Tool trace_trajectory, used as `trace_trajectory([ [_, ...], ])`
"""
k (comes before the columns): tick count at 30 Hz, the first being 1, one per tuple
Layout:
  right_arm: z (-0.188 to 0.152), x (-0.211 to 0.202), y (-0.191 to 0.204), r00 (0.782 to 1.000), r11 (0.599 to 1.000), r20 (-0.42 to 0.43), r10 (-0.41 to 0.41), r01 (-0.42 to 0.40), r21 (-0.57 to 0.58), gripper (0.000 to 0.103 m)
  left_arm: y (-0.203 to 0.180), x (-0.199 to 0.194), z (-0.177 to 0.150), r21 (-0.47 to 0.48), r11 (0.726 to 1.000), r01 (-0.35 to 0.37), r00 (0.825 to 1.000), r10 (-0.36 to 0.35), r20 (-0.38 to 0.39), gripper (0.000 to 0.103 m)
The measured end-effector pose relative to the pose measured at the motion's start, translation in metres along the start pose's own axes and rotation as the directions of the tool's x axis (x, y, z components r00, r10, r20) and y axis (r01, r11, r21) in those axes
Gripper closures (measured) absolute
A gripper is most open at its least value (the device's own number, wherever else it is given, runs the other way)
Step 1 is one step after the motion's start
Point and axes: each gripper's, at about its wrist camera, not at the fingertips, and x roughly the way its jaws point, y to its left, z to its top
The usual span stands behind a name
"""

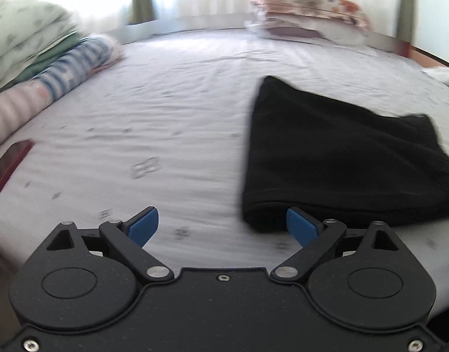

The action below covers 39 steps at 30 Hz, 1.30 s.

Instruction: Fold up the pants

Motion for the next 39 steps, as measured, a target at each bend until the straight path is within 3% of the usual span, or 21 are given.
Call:
trace_trajectory([
  [5, -0.009, -0.005, 0.020, 1.000, 0.996, -0.023, 0.017, -0.019, -0.084, 0.001, -0.030, -0.002, 0.002, 0.017, 0.992, 0.125, 0.987, -0.122, -0.104, 0.005],
  [8, -0.016, -0.004, 0.028, 0.998, 0.994, -0.057, 0.009, -0.015, -0.109, 0.000, -0.043, 0.000, -0.002, 0.005, 0.987, 0.162, 0.977, -0.160, -0.138, 0.005],
  [17, -0.027, 0.004, 0.029, 0.991, 0.992, -0.130, -0.041, 0.025, -0.120, 0.000, -0.066, 0.017, -0.010, 0.100, 0.990, 0.104, 0.982, -0.086, -0.167, 0.000],
  [39, -0.017, 0.020, 0.032, 0.974, 0.992, -0.214, -0.068, 0.043, -0.123, 0.000, -0.054, 0.032, -0.003, 0.041, 0.993, 0.107, 0.974, -0.096, -0.207, 0.000],
])
